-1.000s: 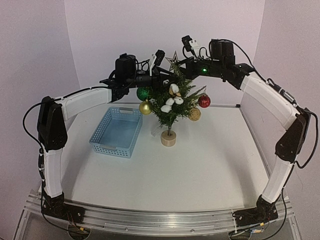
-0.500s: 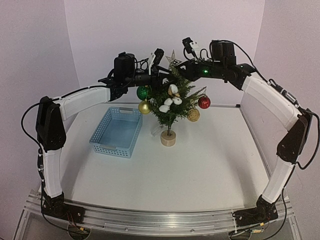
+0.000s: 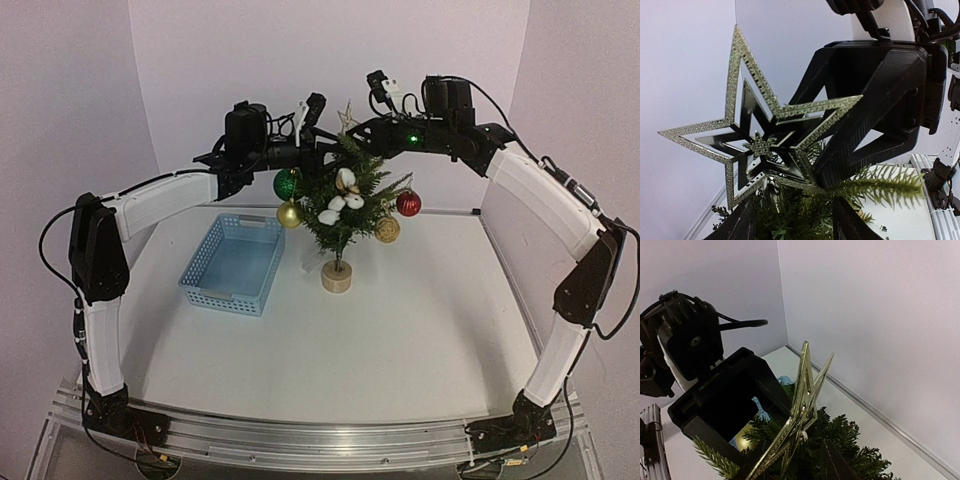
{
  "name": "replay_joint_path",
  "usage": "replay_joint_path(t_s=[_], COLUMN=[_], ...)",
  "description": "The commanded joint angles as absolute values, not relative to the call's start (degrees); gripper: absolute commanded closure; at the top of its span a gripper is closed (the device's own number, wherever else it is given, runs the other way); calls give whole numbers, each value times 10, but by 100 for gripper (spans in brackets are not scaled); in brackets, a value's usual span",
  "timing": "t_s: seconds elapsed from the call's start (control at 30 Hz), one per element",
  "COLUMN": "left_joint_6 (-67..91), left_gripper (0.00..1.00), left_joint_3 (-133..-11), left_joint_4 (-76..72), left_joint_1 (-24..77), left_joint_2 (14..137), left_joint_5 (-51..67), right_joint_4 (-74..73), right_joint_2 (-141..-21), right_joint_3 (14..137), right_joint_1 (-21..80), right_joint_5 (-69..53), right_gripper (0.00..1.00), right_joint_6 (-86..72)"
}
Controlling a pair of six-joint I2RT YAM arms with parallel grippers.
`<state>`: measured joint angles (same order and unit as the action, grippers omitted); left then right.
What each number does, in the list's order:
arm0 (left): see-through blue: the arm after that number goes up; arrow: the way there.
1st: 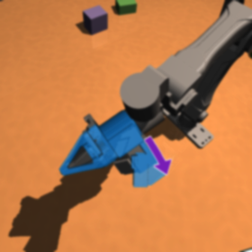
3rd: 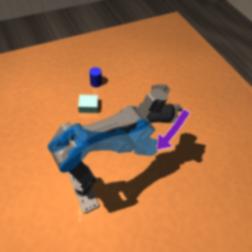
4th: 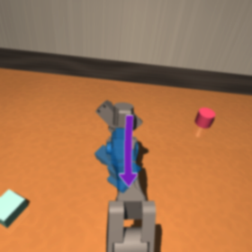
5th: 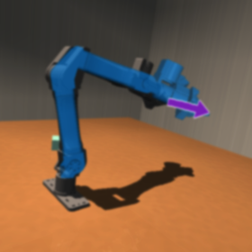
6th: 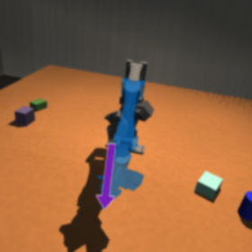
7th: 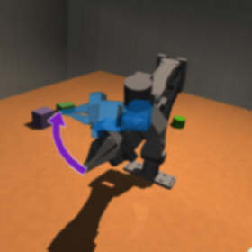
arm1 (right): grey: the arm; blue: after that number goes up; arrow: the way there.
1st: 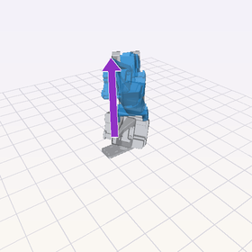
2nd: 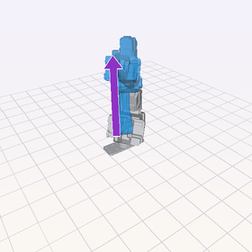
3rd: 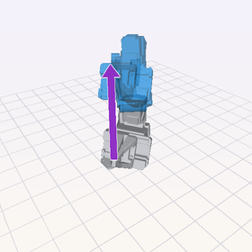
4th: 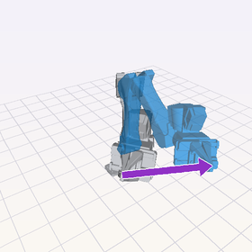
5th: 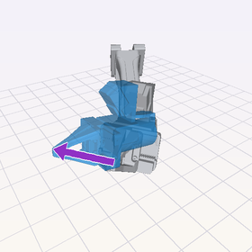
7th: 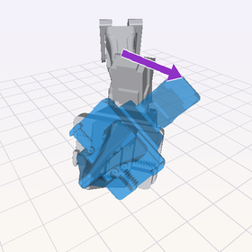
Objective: Decorate the small christmas tree
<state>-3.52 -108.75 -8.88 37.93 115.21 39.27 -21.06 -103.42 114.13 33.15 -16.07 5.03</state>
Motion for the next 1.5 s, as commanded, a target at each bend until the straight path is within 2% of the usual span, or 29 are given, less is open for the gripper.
replay_joint_path(t_s=[0.0,0.23,0.47,0.8,1.07,1.2,1.3,1.47], left_joint_6=[-51,-47,-60,-69,-68,-67,-71,-72], left_gripper=[48,48,47,46,45,45,42,36], left_joint_3=[-1101,-1096,-1089,-1086,-1064,-1053,-1027,-935], left_joint_4=[-87,-88,-72,-48,-32,-5,32,50], left_joint_1=[376,376,376,357,323,296,275,216], left_joint_2=[1104,1100,1088,1065,1020,985,944,859], left_joint_5=[389,394,395,397,397,380,338,278], right_joint_4=[-210,-211,-212,-213,-214,-239,-270,-310], right_joint_2=[-1017,-1007,-994,-970,-930,-910,-884,-823], right_joint_3=[1160,1152,1151,1152,1144,1131,1102,1025], right_joint_1=[333,333,333,333,328,305,286,243], right_joint_5=[-153,-150,-151,-125,-44,28,105,158], right_gripper=[61,55,42,35,24,12,10,9], right_joint_6=[49,48,48,48,32,-4,-34,-82])
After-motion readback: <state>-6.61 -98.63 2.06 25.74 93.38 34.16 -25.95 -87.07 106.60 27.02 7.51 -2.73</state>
